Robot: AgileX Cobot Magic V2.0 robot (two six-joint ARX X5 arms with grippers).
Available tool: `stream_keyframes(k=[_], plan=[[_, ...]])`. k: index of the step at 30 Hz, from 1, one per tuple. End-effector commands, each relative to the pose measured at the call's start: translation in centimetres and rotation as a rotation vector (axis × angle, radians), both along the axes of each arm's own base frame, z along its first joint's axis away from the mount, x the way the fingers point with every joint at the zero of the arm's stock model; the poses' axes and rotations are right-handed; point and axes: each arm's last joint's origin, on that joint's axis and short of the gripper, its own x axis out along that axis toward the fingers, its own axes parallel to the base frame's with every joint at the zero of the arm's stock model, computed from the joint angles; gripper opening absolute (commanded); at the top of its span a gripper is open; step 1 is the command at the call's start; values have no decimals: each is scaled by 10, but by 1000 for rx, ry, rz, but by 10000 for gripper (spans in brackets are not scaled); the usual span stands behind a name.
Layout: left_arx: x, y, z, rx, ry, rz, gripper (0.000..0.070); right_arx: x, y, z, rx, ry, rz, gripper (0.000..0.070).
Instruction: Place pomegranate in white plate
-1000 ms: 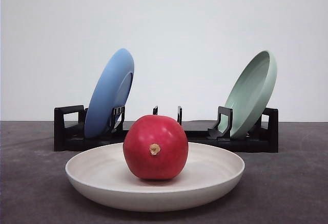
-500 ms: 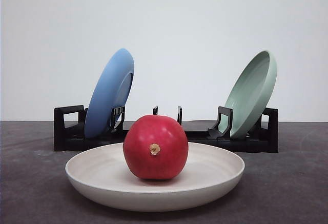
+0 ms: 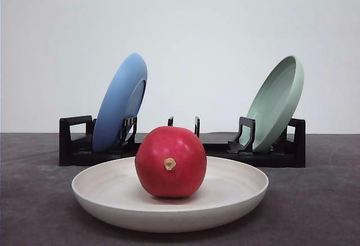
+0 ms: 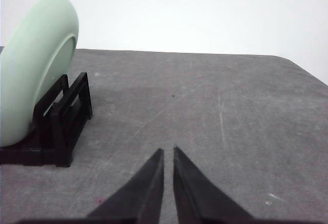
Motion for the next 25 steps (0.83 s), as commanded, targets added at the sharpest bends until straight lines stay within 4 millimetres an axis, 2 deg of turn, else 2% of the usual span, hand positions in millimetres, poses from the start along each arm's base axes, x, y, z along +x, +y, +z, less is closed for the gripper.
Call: stream_keyframes(k=[1,25], plan=[[1,0,-2,-7,-3,4,17,0,0,0,12,-7,0,29],[1,0,-2,-7,-3,4,17,0,0,0,12,-7,0,29]])
